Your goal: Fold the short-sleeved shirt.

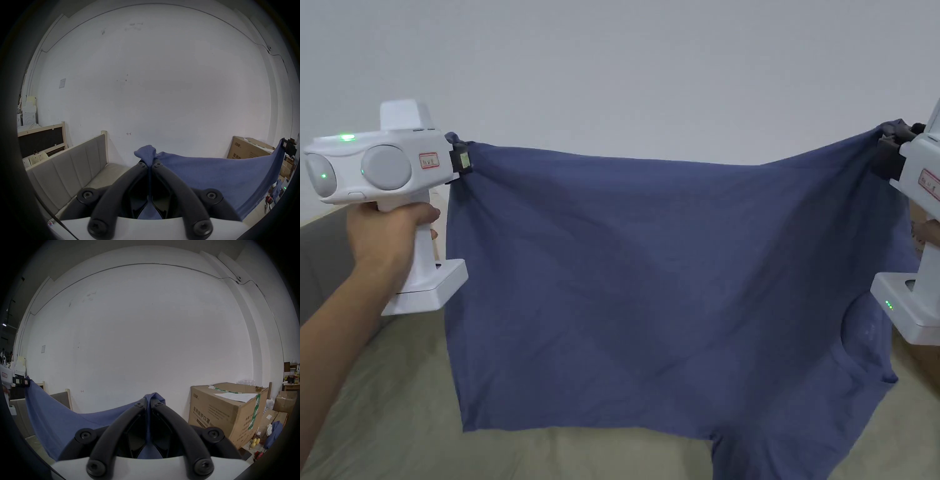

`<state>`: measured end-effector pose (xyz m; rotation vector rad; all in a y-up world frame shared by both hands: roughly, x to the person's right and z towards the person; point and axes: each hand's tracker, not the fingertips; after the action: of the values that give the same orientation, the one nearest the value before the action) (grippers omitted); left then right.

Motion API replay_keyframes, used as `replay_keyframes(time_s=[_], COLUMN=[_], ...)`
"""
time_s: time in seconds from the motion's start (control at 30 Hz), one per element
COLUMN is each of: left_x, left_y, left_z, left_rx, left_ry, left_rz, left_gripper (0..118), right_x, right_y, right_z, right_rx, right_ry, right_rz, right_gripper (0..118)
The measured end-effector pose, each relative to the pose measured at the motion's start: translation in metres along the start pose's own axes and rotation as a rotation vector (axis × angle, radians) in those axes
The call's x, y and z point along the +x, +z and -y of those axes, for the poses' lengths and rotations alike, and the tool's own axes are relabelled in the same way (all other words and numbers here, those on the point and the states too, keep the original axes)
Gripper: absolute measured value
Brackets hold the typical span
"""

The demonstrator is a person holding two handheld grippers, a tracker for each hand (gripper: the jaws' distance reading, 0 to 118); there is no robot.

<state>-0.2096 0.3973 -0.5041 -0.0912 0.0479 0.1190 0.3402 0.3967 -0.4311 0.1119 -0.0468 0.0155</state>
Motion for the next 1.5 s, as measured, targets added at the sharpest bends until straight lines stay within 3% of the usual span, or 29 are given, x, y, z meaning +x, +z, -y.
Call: replay_keyframes(time_s=[0.2,0.43,0.63,1.23,1.5], left_x=[0.003,0.005,-0.006,-0.065,-0.086], left_y=[-0.026,-0.057,-0.054,0.122,0.212], left_z=[0.028,0.119,0.203,0.34,0.387], left_rx=[-0.036,-0.199,-0.315,-0.572,-0.674], left_ry=[-0.02,-0.041,0.004,0.049,0.081], left_rz=[-0.015,-0.023,-0.015,-0.022,-0.057], left_gripper=[0,0,0,0,0], right_x=[0.006,0.009,0.016,0.014,0.005], right_y=[-0.023,-0.025,-0.002,0.209,0.3], right_z=[0.026,0.11,0.183,0.303,0.322], right_rx=[-0.008,-0.127,-0.258,-0.599,-0.7], right_ry=[0.02,0.004,-0.06,-0.21,-0.232], right_rz=[-0.013,-0.036,-0.049,-0.098,-0.091], right_gripper=[1,1,1,1,1])
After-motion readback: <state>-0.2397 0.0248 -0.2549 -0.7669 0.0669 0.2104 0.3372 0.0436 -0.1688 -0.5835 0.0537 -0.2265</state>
